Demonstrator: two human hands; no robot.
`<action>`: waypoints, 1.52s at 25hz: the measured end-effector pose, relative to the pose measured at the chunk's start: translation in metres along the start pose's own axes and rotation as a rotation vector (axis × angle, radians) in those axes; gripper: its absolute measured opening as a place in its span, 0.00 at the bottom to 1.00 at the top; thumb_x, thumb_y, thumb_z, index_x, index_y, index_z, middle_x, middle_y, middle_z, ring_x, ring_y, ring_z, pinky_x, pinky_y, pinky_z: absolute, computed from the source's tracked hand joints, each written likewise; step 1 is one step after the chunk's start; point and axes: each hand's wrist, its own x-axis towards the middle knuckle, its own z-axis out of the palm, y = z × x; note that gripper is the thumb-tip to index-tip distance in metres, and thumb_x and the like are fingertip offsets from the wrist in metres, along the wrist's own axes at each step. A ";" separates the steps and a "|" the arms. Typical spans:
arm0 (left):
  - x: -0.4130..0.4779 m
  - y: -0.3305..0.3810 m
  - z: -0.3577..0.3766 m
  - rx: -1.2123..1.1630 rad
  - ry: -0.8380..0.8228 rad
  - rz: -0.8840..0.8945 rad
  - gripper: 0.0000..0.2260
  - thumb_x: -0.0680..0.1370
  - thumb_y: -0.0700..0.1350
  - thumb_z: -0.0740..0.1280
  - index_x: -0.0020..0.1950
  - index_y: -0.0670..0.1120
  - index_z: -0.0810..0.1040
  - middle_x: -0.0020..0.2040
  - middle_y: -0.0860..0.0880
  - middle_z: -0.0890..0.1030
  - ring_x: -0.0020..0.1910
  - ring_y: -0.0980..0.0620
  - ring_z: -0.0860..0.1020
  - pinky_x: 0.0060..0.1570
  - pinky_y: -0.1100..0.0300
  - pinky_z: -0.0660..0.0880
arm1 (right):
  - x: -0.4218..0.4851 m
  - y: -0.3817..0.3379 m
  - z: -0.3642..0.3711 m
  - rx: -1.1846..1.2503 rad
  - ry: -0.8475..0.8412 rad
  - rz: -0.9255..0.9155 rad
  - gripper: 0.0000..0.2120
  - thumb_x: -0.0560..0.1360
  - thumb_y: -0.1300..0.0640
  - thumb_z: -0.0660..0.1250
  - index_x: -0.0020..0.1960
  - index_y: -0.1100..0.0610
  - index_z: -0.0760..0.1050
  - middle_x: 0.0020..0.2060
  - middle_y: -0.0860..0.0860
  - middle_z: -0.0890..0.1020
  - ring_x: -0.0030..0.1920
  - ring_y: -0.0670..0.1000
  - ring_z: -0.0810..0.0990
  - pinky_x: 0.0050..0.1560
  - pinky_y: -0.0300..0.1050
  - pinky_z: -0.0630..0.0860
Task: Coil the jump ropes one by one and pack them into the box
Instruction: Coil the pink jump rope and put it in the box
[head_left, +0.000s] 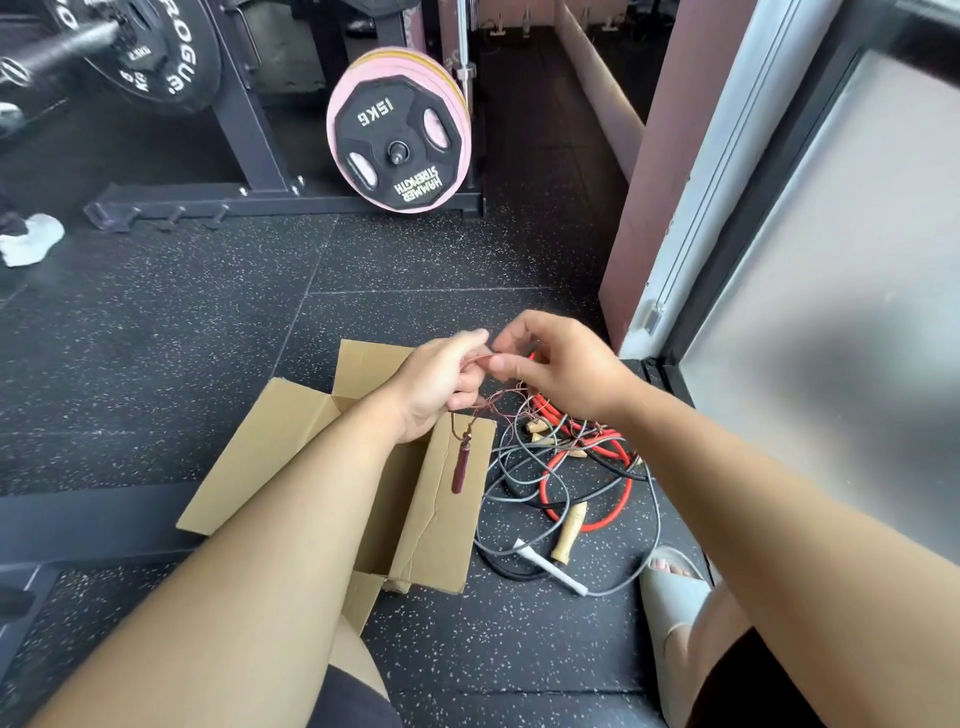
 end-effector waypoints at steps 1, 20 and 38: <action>-0.001 0.001 -0.002 -0.002 -0.004 -0.011 0.18 0.85 0.49 0.53 0.43 0.42 0.75 0.24 0.55 0.60 0.22 0.56 0.58 0.39 0.59 0.70 | 0.000 0.005 -0.004 0.067 -0.026 0.049 0.05 0.77 0.55 0.73 0.48 0.56 0.78 0.35 0.44 0.81 0.31 0.45 0.76 0.35 0.43 0.75; -0.007 0.005 0.008 -0.270 -0.321 0.023 0.09 0.81 0.39 0.58 0.48 0.38 0.77 0.39 0.44 0.82 0.59 0.38 0.80 0.63 0.52 0.75 | -0.001 0.009 -0.041 0.391 -0.167 0.087 0.05 0.77 0.59 0.72 0.46 0.60 0.81 0.36 0.57 0.84 0.35 0.53 0.75 0.38 0.45 0.71; -0.006 0.015 0.017 -0.636 -0.193 0.012 0.12 0.82 0.46 0.52 0.42 0.47 0.69 0.22 0.56 0.58 0.19 0.57 0.56 0.28 0.61 0.59 | -0.009 0.012 -0.024 0.244 -0.133 0.182 0.16 0.83 0.48 0.61 0.41 0.50 0.81 0.32 0.54 0.81 0.32 0.48 0.75 0.36 0.38 0.70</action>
